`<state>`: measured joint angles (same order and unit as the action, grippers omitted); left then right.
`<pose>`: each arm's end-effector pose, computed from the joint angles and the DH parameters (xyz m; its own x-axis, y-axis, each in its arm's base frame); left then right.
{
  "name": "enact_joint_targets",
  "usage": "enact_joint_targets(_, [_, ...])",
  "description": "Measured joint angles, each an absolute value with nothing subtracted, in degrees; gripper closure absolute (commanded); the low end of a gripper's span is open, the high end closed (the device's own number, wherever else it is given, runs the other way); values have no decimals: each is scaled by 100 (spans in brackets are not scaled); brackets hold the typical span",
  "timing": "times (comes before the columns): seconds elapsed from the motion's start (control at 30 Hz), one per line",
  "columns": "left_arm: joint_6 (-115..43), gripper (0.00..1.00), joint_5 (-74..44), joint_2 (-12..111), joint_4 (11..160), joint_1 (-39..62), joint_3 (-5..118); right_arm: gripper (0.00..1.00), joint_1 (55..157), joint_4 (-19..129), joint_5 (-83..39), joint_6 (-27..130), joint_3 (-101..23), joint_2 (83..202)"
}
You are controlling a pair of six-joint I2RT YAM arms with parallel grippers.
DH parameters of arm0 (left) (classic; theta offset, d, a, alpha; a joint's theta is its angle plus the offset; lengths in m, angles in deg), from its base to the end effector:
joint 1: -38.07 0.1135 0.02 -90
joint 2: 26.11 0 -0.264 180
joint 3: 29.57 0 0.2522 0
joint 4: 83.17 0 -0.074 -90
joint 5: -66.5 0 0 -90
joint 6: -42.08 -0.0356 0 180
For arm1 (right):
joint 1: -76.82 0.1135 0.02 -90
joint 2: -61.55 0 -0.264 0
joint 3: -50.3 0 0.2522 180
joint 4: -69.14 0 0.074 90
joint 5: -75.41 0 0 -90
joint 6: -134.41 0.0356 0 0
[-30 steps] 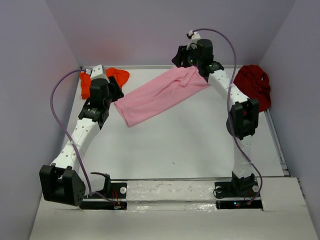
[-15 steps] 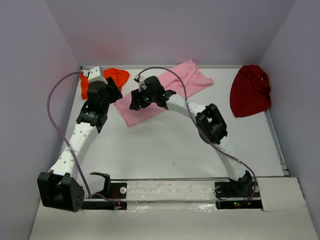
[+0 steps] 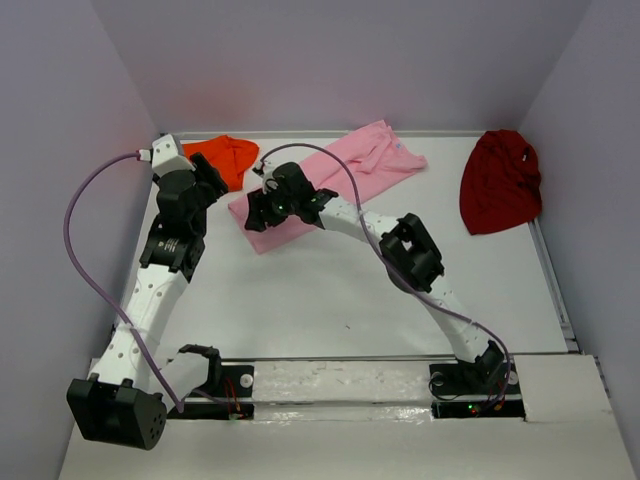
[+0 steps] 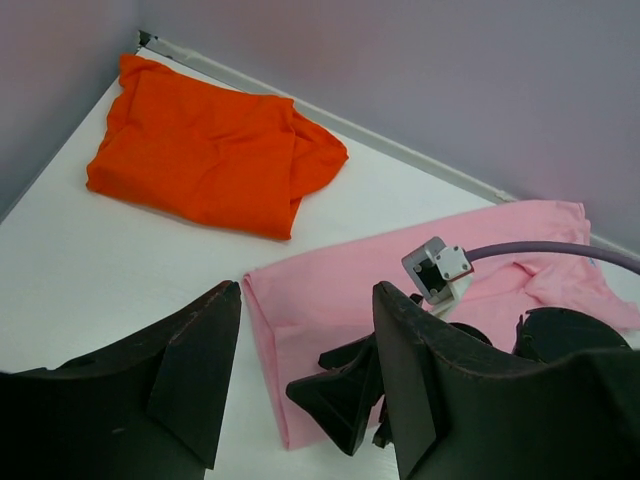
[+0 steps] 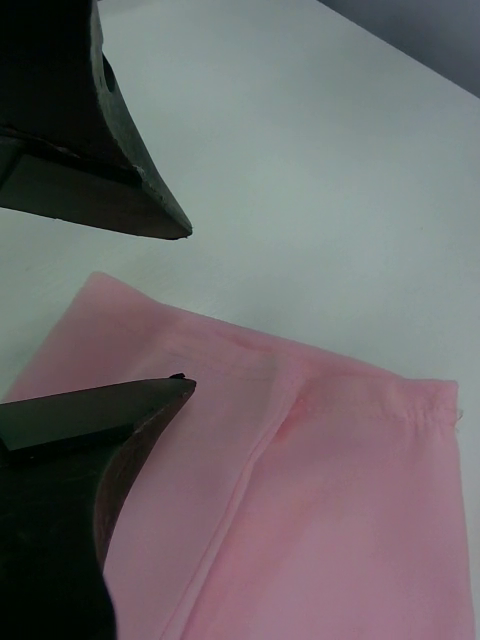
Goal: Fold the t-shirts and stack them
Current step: Fold the tshirt
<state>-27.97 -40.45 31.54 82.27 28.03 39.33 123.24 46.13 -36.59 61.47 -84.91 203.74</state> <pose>0.2322 -0.0306 0.3795 -0.0126 -0.3292 -0.9442 -0.1320 0.9365 -0.3248 0.3844 0.4233 0.1912 -0.5921 -0.2276 -0.7731 -0.7548 0.4926 0.4331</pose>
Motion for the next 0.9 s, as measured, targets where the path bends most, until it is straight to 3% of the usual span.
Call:
enact_joint_targets(0.5, [-2810,35,-4054,3150,8236,2807,3915,38,12330,5273,-3831,6403,-7824,20556])
enact_joint_targets(0.9, [-2819,35,-4013,3141,8242,2897,3915,38,12337,6123,-3709,6586,-4369,18492])
